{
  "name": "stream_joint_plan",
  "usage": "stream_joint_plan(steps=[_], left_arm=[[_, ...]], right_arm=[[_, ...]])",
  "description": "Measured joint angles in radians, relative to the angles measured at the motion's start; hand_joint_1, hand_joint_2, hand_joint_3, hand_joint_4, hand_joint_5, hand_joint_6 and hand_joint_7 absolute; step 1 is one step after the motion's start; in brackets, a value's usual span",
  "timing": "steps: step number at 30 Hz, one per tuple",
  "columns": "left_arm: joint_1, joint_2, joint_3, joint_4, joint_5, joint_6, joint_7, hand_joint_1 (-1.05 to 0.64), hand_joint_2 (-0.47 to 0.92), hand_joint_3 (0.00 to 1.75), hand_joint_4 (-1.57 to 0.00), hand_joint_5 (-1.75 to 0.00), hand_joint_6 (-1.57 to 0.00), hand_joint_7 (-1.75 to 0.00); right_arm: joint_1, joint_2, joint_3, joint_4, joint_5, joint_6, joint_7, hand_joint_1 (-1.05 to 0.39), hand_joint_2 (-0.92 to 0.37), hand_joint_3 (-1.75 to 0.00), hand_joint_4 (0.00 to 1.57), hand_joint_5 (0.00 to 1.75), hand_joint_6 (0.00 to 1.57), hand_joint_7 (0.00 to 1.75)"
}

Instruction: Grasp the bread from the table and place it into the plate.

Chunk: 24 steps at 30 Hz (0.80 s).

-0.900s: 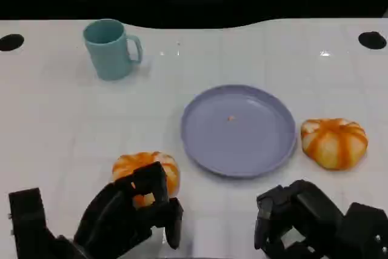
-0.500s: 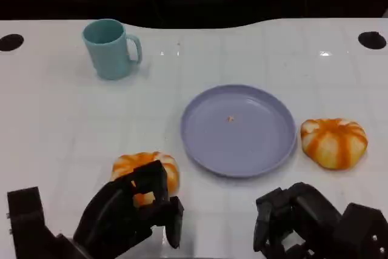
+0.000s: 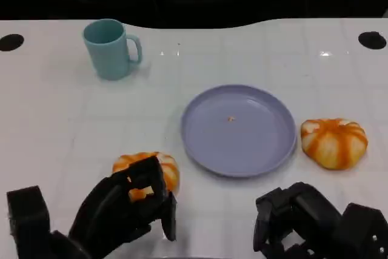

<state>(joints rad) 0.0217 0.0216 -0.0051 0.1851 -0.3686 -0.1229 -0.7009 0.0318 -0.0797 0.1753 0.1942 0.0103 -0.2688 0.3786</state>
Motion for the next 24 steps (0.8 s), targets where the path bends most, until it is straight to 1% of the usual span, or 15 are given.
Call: stream_joint_plan(steps=[1, 3, 4, 5, 6, 7, 9, 10, 12, 13, 15, 18, 19, 22, 24], left_arm=[[0.000, 0.006, 0.000, -0.016, 0.014, -0.011, 0.008, -0.71, 0.92, 0.33, -0.55, -1.73, -0.52, -1.33], [-0.001, 0.023, -0.002, -0.059, 0.038, -0.015, 0.023, -0.72, 0.92, 0.35, -0.50, -1.69, -0.48, -1.22], [-0.001, 0.037, -0.004, -0.081, 0.055, -0.016, 0.027, -0.72, 0.92, 0.35, -0.48, -1.64, -0.45, -1.15], [-0.002, 0.050, -0.006, -0.098, 0.064, -0.016, 0.031, -0.72, 0.92, 0.35, -0.47, -1.52, -0.42, -0.99], [-0.003, 0.063, -0.009, -0.115, 0.086, -0.016, 0.039, -0.72, 0.92, 0.35, -0.47, -1.44, -0.42, -0.88], [-0.003, 0.081, -0.012, -0.136, 0.114, -0.016, 0.048, -0.72, 0.92, 0.33, -0.49, -1.32, -0.43, -0.71], [-0.003, 0.122, -0.015, -0.187, 0.171, -0.014, 0.072, -0.72, 0.92, 0.31, -0.51, -1.22, -0.44, -0.58], [-0.004, 0.141, -0.015, -0.215, 0.190, -0.012, 0.085, -0.69, 0.92, 0.27, -0.49, -1.15, -0.45, -0.46], [-0.003, 0.170, -0.013, -0.266, 0.225, -0.006, 0.112, -0.67, 0.92, 0.23, -0.48, -1.06, -0.46, -0.34], [-0.003, 0.184, -0.012, -0.289, 0.242, -0.002, 0.124, -0.67, 0.92, 0.18, -0.47, -0.97, -0.47, -0.23], [-0.001, 0.213, -0.012, -0.335, 0.298, 0.008, 0.151, -0.67, 0.92, 0.13, -0.44, -0.88, -0.48, -0.14], [0.008, 0.266, -0.014, -0.399, 0.424, 0.016, 0.203, -0.68, 0.92, 0.12, -0.35, -0.78, -0.43, -0.07], [0.012, 0.286, -0.018, -0.422, 0.476, 0.016, 0.219, -0.69, 0.92, 0.12, -0.33, -0.70, -0.42, -0.04], [0.016, 0.341, -0.037, -0.477, 0.641, 0.020, 0.262, -0.70, 0.92, 0.12, -0.32, -0.48, -0.36, -0.01], [0.016, 0.373, -0.052, -0.525, 0.751, 0.036, 0.273, -0.71, 0.92, 0.12, -0.33, -0.43, -0.35, 0.00]], right_arm=[[0.000, 0.000, 0.000, 0.000, 0.000, 0.001, 0.000, -1.05, -0.11, -1.37, 1.55, 1.31, 1.57, 1.08], [0.000, 0.000, 0.001, -0.001, 0.000, 0.000, 0.000, -1.05, -0.11, -1.37, 1.55, 1.31, 1.57, 1.08], [0.001, 0.000, 0.002, -0.002, 0.000, 0.000, 0.000, -1.05, -0.11, -1.37, 1.55, 1.31, 1.57, 1.08], [0.001, 0.001, 0.003, -0.003, 0.000, 0.000, -0.001, -1.05, -0.11, -1.37, 1.55, 1.31, 1.57, 1.08], [0.001, 0.001, 0.003, -0.004, 0.000, 0.000, -0.001, -1.05, -0.11, -1.36, 1.55, 1.31, 1.57, 1.08], [0.001, 0.001, 0.004, -0.004, 0.001, 0.000, 0.000, -1.05, -0.12, -1.36, 1.55, 1.31, 1.57, 1.07], [0.002, 0.002, 0.004, -0.004, 0.002, -0.001, 0.000, -1.05, -0.14, -1.34, 1.54, 1.31, 1.57, 1.06], [0.004, 0.002, 0.004, -0.004, 0.003, -0.002, 0.000, -1.05, -0.15, -1.32, 1.54, 1.31, 1.57, 1.06], [0.006, 0.002, 0.006, -0.003, 0.003, -0.003, 0.002, -1.05, -0.15, -1.32, 1.54, 1.31, 1.57, 1.06], [0.007, 0.002, 0.007, -0.002, 0.003, -0.004, 0.002, -1.05, -0.14, -1.32, 1.55, 1.30, 1.57, 1.07], [0.007, 0.002, 0.008, -0.001, 0.002, -0.007, 0.002, -1.05, -0.12, -1.34, 1.55, 1.30, 1.57, 1.07], [0.012, 0.002, 0.012, -0.001, 0.001, -0.008, 0.001, -1.05, -0.09, -1.37, 1.54, 1.31, 1.57, 1.06], [0.014, 0.003, 0.013, -0.001, 0.001, -0.008, 0.001, -1.05, -0.10, -1.37, 1.53, 1.31, 1.57, 1.06], [0.019, 0.002, 0.016, -0.001, 0.000, -0.009, 0.000, -1.05, -0.10, -1.37, 1.53, 1.31, 1.57, 1.05], [0.019, 0.002, 0.016, -0.001, -0.001, -0.014, -0.001, -1.05, -0.11, -1.37, 1.53, 1.31, 1.57, 1.06]])
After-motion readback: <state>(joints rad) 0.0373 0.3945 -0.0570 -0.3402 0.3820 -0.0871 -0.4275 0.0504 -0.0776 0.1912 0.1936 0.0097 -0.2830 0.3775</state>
